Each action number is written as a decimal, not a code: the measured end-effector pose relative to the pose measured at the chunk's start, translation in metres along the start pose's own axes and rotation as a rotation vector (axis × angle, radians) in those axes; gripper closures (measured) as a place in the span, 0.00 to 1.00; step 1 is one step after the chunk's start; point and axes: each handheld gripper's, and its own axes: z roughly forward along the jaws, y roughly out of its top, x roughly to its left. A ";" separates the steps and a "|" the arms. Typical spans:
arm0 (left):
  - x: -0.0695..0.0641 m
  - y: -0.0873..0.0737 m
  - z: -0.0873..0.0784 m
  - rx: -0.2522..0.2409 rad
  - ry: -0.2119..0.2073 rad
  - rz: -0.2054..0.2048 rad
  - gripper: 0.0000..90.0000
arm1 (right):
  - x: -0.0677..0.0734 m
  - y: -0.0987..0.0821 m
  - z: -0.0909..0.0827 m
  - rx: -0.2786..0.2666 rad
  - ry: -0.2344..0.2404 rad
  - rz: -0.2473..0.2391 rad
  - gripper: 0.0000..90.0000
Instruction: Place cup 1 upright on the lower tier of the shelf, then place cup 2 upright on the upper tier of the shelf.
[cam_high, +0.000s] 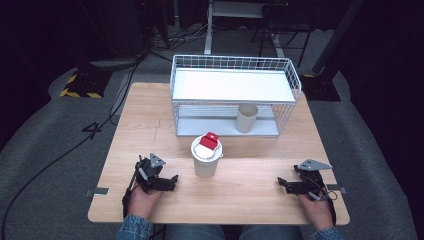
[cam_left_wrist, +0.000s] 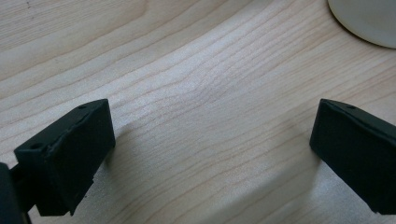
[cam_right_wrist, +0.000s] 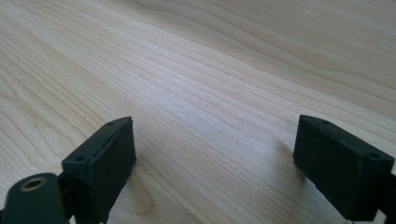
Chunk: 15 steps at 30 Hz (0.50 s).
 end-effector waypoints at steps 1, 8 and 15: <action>0.000 0.000 0.000 0.001 -0.001 0.000 0.01 | 0.000 0.000 0.000 0.000 0.000 0.000 0.15; 0.000 0.002 -0.005 -0.005 -0.017 -0.012 0.04 | 0.001 0.000 0.001 -0.002 -0.004 0.008 0.14; -0.005 0.006 -0.018 -0.050 -0.036 0.009 0.04 | 0.001 0.001 0.001 0.002 -0.008 0.009 0.13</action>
